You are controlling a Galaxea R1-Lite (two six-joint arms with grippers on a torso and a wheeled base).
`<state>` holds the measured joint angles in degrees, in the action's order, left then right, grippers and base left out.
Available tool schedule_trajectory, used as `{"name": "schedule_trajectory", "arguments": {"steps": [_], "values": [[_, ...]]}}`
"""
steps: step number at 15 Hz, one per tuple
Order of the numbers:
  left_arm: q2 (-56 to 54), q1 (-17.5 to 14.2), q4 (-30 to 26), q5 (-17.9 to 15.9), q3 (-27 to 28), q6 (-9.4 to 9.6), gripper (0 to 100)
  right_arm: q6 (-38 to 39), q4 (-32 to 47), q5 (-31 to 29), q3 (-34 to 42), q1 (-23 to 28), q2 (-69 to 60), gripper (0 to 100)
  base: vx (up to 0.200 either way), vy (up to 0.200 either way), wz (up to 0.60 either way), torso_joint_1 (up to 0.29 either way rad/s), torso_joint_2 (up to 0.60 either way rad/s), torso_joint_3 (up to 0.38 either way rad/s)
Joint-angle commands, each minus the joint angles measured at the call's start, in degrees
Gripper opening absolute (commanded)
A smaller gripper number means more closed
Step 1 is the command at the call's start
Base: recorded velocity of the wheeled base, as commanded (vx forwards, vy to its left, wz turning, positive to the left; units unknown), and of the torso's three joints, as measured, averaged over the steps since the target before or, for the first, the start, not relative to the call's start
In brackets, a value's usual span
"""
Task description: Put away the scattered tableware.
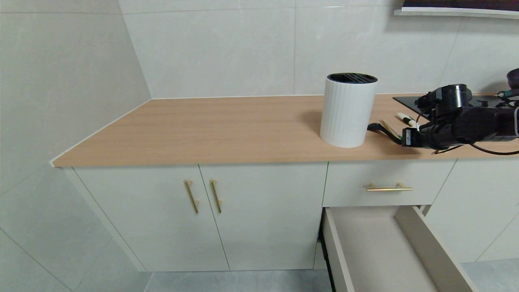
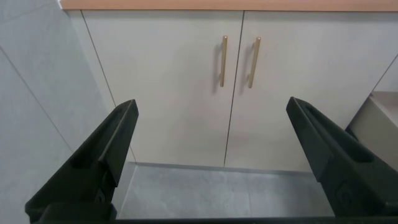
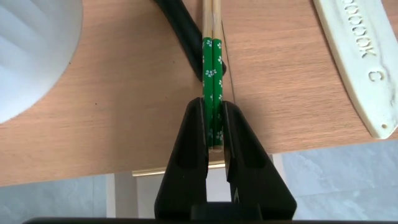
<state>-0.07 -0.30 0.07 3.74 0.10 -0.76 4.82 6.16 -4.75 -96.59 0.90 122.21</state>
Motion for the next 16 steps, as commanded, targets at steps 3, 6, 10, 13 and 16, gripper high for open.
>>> {"name": "schedule_trajectory", "arguments": {"steps": [3,6,10,13,16], "values": [[0.07,0.04,0.01,0.04,-0.01,-0.12,100,0.55,0.0,0.01,0.43,-0.02,-2.77,0,0.0,0.0,0.0,0.0,0.0,0.0],[0.07,0.04,0.01,0.04,-0.01,-0.12,100,2.13,0.08,0.18,3.6,0.06,-8.74,0,0.0,0.0,0.0,0.0,0.0,0.0],[0.07,-0.05,0.01,0.04,-0.01,-0.04,100,2.83,0.08,1.68,17.05,1.03,-25.27,0,0.0,0.0,0.0,0.0,0.0,0.0],[0.07,-0.05,0.01,0.04,-0.01,-0.04,100,2.66,0.35,6.95,27.33,1.12,-37.84,0,0.0,0.0,0.0,0.0,0.0,0.0],[0.07,-0.05,0.01,0.04,-0.01,-0.04,100,1.25,1.31,7.3,34.89,1.03,-46.54,0,0.0,0.0,0.0,0.0,0.0,0.0]]}}
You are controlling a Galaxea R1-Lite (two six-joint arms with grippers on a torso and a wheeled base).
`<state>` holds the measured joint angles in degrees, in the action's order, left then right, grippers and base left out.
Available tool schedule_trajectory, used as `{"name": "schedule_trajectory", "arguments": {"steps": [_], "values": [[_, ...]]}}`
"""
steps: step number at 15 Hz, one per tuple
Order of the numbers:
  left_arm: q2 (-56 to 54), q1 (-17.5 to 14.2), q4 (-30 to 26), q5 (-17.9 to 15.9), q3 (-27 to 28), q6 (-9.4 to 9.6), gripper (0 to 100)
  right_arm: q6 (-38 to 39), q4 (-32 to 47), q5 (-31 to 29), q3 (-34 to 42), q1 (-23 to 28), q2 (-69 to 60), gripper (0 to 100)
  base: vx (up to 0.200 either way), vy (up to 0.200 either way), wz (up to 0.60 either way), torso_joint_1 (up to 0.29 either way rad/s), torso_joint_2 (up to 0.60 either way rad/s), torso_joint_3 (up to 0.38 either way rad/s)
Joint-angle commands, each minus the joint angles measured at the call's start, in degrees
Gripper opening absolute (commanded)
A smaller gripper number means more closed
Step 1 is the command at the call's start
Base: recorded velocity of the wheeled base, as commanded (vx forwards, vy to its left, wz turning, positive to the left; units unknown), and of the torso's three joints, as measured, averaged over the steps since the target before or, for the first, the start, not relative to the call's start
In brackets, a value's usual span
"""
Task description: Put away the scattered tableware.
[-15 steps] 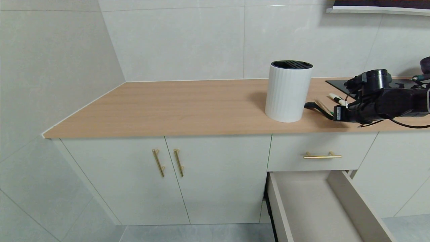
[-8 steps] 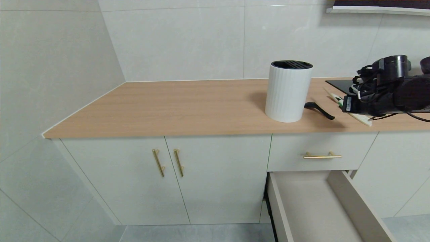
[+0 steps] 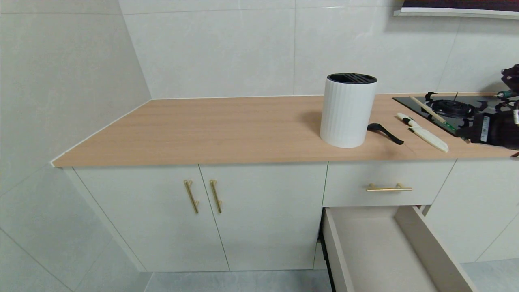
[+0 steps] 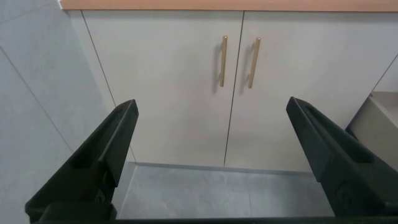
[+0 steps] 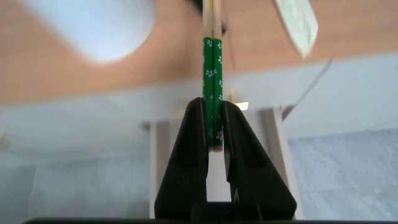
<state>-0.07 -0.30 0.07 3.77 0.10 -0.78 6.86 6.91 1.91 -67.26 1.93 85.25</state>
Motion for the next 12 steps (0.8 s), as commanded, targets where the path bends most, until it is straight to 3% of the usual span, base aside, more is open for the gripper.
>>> {"name": "schedule_trajectory", "arguments": {"steps": [1,7,12], "values": [[0.07,-0.05,0.01,0.01,-0.01,-0.01,100,-2.12,2.23,0.63,6.79,0.01,-11.86,0,0.0,0.0,0.0,0.0,0.0,0.0],[0.07,-0.05,0.1,0.01,-0.01,-0.01,100,-3.52,20.95,4.24,9.42,-4.3,-25.04,0,0.0,0.0,0.0,0.0,0.0,0.0],[0.07,-0.05,0.01,0.01,-0.01,-0.01,100,-3.79,32.55,4.15,9.51,-12.65,-21.53,0,0.0,0.0,0.0,0.0,0.0,0.0]]}}
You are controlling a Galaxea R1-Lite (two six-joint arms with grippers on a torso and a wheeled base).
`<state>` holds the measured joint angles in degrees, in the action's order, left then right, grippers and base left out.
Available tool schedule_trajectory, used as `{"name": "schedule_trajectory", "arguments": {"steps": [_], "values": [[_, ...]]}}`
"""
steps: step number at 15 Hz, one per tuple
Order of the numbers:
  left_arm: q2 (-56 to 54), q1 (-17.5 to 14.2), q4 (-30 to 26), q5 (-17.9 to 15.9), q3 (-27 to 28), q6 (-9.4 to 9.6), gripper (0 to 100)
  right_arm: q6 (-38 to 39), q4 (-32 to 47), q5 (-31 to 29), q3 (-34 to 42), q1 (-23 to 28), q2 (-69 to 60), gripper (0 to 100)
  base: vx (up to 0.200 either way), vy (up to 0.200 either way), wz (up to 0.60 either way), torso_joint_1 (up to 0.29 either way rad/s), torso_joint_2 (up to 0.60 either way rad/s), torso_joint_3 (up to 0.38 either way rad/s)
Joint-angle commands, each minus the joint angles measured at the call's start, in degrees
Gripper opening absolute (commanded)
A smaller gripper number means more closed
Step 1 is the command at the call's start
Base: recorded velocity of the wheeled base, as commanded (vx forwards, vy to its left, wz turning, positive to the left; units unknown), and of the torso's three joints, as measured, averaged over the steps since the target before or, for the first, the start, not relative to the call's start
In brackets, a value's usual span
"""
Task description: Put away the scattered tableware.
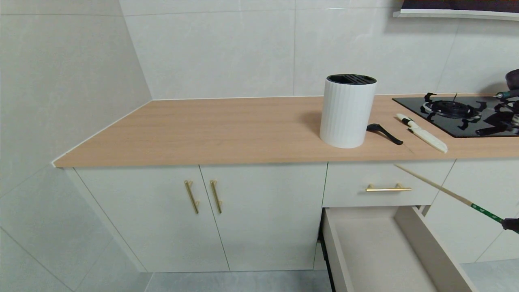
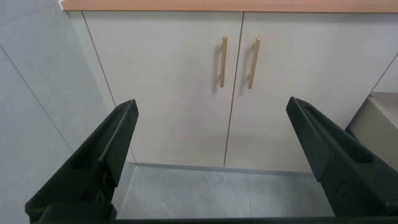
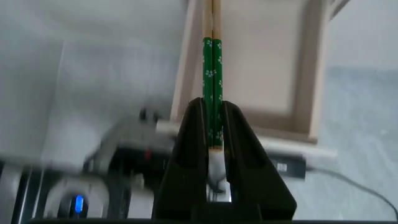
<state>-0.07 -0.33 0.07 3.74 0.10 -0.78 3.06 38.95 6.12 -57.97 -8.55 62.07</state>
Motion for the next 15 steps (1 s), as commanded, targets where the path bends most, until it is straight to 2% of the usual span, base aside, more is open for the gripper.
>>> {"name": "schedule_trajectory", "arguments": {"steps": [1,9,15], "values": [[0.07,-0.02,0.01,0.04,-0.01,-0.1,100,0.02,1.13,-0.06,0.22,-3.06,2.61,0,0.0,0.0,0.0,0.0,0.0,0.0],[0.07,-0.02,0.01,0.04,-0.01,-0.01,100,1.16,2.01,-0.06,1.8,-2.35,24.76,0,0.0,0.0,0.0,0.0,0.0,0.0],[0.07,-0.02,0.01,0.04,-0.01,-0.01,100,1.33,-5.29,-0.49,3.12,0.2,32.94,0,0.0,0.0,0.0,0.0,0.0,0.0]]}}
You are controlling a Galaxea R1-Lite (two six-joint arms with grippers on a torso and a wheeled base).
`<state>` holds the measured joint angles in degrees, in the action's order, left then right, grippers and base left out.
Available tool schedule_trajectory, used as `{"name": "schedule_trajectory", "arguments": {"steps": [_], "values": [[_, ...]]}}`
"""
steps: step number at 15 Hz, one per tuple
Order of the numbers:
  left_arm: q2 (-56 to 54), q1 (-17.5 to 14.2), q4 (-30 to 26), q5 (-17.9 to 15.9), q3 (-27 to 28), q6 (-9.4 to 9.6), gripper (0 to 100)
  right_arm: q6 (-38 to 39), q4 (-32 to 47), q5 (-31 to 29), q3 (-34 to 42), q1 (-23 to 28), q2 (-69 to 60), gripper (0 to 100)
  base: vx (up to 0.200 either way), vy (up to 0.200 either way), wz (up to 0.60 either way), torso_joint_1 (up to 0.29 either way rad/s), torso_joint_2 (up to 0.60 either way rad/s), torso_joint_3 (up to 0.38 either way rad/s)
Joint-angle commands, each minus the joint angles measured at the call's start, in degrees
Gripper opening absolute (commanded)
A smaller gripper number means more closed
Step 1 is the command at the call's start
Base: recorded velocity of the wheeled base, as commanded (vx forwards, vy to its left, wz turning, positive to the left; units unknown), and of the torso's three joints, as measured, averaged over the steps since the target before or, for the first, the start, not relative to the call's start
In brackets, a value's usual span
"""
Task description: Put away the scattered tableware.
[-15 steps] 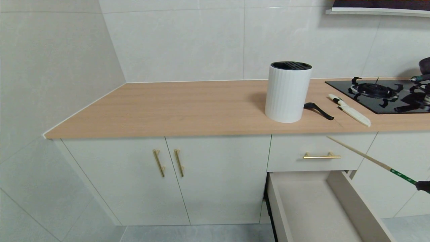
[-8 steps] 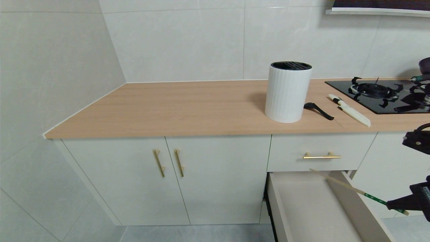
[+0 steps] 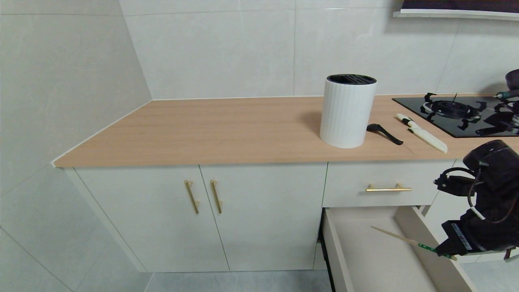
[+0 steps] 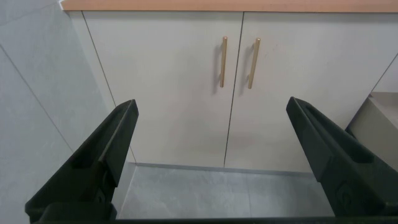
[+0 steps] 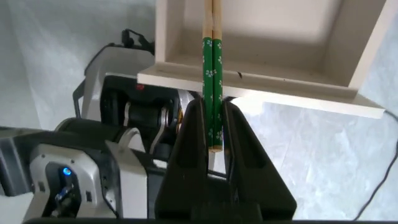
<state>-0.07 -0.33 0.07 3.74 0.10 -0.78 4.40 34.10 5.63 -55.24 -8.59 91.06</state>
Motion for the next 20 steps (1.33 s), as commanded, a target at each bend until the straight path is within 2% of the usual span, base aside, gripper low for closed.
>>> {"name": "schedule_trajectory", "arguments": {"steps": [1,4,7,10,16,20], "values": [[0.07,0.07,0.01,0.04,-0.01,-0.01,100,0.61,-2.63,-0.45,1.09,0.24,5.62,0,0.0,0.0,0.0,0.0,0.0,0.0],[0.07,-0.02,0.01,0.04,-0.01,-0.01,100,0.78,-6.85,-2.56,1.97,0.16,8.25,0,0.0,0.0,0.0,-0.004,0.02,0.015],[0.07,-0.02,0.01,-0.05,-0.01,-0.01,100,0.61,-11.33,-2.82,2.68,0.16,10.36,0,0.0,0.0,0.0,-0.118,0.35,0.22],[0.07,-0.02,0.01,0.04,-0.01,-0.01,100,0.17,-16.69,-2.91,0.48,-0.28,14.58,0,0.0,0.0,0.0,-0.145,0.45,0.31],[0.07,-0.02,0.01,-0.05,-0.01,-0.01,100,0.17,-17.4,-2.82,-4.27,-1.07,18.62,0,0.0,0.0,0.0,-0.121,0.46,0.327],[0.07,0.07,0.01,0.04,-0.01,-0.01,100,0.17,-22.5,-2.91,-5.85,-1.07,20.91,0,0.0,0.0,0.0,-0.054,0.45,0.386]]}}
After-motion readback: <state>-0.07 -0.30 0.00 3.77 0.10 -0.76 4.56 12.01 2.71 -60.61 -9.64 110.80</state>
